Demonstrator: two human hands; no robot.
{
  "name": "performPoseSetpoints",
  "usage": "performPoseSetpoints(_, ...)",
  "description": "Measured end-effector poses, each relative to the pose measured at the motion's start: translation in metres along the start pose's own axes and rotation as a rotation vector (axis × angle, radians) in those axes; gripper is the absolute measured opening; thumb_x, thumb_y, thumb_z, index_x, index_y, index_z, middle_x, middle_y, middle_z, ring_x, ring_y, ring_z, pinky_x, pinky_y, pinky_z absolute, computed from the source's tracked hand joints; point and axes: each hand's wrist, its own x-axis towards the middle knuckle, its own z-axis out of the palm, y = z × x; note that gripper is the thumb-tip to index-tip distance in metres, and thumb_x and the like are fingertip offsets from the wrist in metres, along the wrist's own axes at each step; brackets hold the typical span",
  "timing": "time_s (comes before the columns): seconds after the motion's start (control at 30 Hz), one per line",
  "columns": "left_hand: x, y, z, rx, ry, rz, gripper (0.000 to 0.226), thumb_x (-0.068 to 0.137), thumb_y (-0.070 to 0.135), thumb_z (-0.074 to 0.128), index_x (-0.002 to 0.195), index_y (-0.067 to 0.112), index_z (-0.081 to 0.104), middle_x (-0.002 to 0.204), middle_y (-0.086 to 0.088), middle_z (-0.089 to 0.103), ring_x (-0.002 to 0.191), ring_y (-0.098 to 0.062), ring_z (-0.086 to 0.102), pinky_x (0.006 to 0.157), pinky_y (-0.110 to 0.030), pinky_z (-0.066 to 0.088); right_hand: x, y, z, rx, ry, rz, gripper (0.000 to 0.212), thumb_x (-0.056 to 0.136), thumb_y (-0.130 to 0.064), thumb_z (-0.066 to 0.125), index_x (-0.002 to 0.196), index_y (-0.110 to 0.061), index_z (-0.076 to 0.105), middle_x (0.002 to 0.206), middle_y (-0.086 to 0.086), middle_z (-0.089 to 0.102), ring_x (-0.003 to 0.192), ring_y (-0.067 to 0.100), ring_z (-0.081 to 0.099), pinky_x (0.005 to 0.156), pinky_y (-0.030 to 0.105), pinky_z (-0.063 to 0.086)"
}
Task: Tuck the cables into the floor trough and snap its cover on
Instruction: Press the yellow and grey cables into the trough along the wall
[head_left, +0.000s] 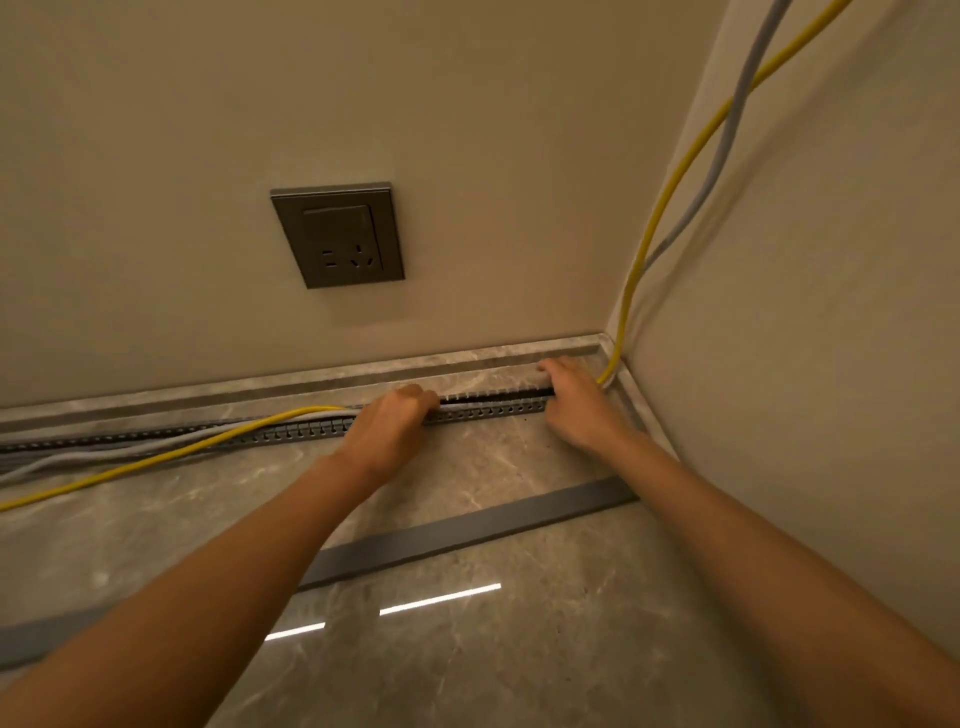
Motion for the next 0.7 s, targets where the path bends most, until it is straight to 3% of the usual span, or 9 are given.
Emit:
performPoseSetpoints(0.13,-0.018,-0.024,-0.012,0.023,0.107,-0.073,0.025,0.085,-0.008,0.05,0.107,-0.004,0.061,0.12,-0.021,0.054,0.094,-0.041,0.061,0.075,-0.045,0.053,-0.001,-0.039,0.014,-0.055,-0.023,-0.172,0.044,0.082,0.004,0.048,0.126,-0.003,0.049,0.13,0.016,0.052,0.123,0.032,0.045,0.108,0.04,0.034)
performPoseSetpoints(0.27,-0.023,-0.037,-0.018,0.081,0.046,-0.194,0.03,0.089,0.002,0.049,0.119,0.003,0.054,0.128,-0.015,0.048,0.112,-0.035,0.052,0.086,-0.042,0.048,-0.002,-0.06,0.031,-0.02,-0.028,-0.212,0.041,0.086,0.002,0.047,0.126,-0.005,0.05,0.132,0.014,0.051,0.123,0.029,0.045,0.107,0.036,0.034)
performPoseSetpoints(0.43,-0.047,-0.078,-0.025,0.187,-0.053,-0.354,0.029,0.09,0.006,0.048,0.119,0.004,0.051,0.125,-0.016,0.048,0.11,-0.037,0.054,0.086,-0.045,0.046,-0.006,-0.114,0.054,0.062,-0.074,-0.318,0.035,0.089,0.002,0.045,0.122,-0.005,0.055,0.127,0.013,0.054,0.119,0.027,0.048,0.102,0.035,0.038)
performPoseSetpoints(0.6,-0.067,-0.106,-0.028,0.24,-0.001,-0.385,0.024,0.093,0.002,0.043,0.115,0.002,0.051,0.121,-0.018,0.05,0.111,-0.035,0.052,0.084,-0.042,0.047,-0.004,-0.151,0.075,0.096,-0.105,-0.33,0.035,0.09,0.0,0.049,0.124,-0.008,0.054,0.127,0.013,0.054,0.119,0.027,0.049,0.102,0.035,0.037)
performPoseSetpoints(0.7,-0.076,-0.125,-0.032,0.245,-0.005,-0.318,0.02,0.093,0.007,0.043,0.11,0.005,0.054,0.119,-0.016,0.054,0.11,-0.033,0.053,0.083,-0.041,0.046,-0.005,-0.169,0.087,0.12,-0.065,-0.298,0.033,0.089,-0.001,0.052,0.121,-0.008,0.057,0.121,0.014,0.057,0.114,0.028,0.051,0.099,0.034,0.04)
